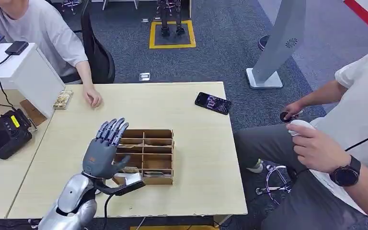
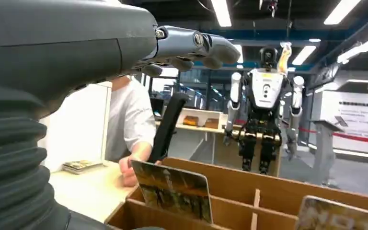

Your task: Pass the card to the sensor for recognition and then transmit it.

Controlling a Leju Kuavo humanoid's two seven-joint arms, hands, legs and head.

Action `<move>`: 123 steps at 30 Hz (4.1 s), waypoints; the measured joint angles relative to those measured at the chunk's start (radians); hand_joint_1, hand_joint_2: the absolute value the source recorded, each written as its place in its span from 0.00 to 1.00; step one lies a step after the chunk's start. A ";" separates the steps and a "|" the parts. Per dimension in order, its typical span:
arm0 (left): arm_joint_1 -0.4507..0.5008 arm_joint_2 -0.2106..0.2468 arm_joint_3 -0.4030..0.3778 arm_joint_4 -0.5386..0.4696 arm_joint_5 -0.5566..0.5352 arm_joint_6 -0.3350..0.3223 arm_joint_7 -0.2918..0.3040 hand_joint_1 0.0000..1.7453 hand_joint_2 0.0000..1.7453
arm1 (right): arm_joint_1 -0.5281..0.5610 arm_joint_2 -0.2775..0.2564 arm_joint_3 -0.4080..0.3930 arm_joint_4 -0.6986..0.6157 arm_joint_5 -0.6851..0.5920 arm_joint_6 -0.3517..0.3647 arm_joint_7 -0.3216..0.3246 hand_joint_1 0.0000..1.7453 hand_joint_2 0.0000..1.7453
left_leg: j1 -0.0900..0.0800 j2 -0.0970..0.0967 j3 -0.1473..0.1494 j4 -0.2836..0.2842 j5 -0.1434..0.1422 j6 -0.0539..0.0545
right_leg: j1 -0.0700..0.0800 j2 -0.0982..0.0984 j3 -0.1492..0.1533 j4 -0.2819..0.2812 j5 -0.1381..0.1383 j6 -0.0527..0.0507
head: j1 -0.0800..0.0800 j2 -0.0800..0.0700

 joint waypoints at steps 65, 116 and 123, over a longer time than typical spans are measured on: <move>-0.049 0.079 -0.069 -0.002 0.044 -0.156 -0.029 0.00 1.00 | -0.007 0.000 0.000 0.000 0.013 0.004 -0.008 0.00 1.00 | 0.000 0.000 0.000 0.000 0.000 0.000 | 0.000 0.000 0.000 0.000 0.000 0.000 | 0.000 0.000; -0.287 0.271 -0.036 -0.192 0.260 -0.356 -0.050 1.00 1.00 | -0.022 0.003 -0.009 0.000 0.012 0.000 -0.052 0.00 1.00 | 0.002 0.000 0.000 0.000 0.001 -0.001 | 0.001 0.000 0.000 0.002 0.001 -0.001 | -0.001 0.000; -0.375 0.386 0.020 -0.301 0.348 -0.392 -0.044 1.00 1.00 | -0.020 0.003 -0.018 0.000 0.011 0.000 -0.044 0.00 1.00 | 0.004 0.000 0.000 0.000 0.001 -0.002 | 0.002 0.002 -0.001 0.003 0.000 -0.001 | 0.000 0.000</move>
